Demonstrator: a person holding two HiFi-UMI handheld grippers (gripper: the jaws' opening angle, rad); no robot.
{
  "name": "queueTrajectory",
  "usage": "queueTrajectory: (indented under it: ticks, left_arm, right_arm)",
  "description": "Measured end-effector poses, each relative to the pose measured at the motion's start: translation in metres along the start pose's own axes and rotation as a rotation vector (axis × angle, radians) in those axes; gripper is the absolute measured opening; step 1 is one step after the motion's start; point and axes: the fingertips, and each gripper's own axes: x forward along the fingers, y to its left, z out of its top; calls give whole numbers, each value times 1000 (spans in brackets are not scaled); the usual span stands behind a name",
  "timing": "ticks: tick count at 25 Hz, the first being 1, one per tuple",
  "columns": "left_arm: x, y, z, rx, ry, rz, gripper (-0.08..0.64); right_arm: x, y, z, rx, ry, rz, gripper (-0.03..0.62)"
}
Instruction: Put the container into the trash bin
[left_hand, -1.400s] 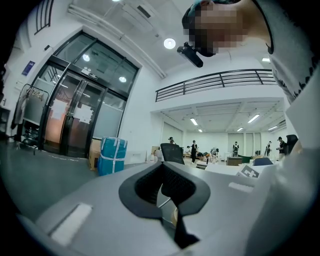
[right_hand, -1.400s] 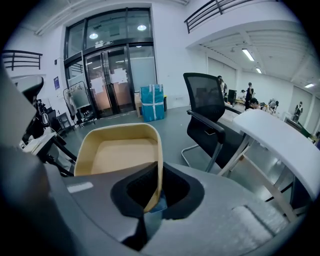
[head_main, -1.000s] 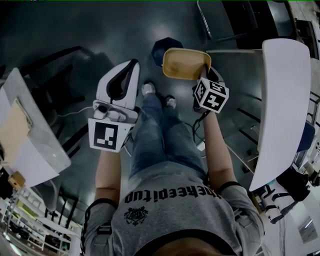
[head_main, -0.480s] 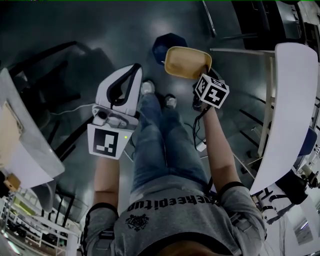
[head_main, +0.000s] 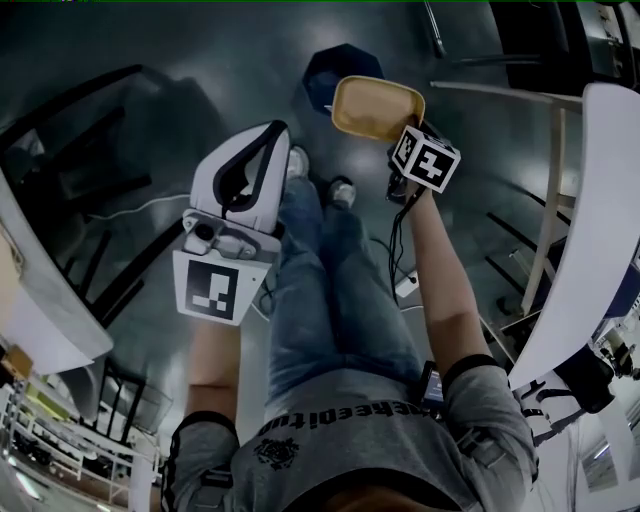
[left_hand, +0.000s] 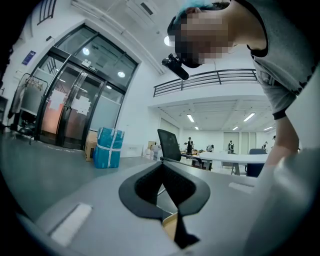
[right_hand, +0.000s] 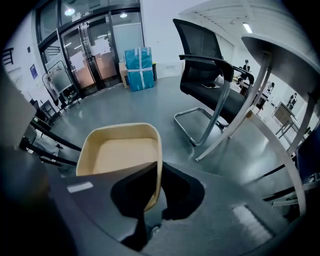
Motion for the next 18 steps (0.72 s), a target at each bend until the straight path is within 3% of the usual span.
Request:
queueTrajectory:
  ticks: [18]
  left_arm:
    - [11,4,-64,8,17,18,20]
  right_arm:
    - [91,-2,-24,-85,64,-10,14]
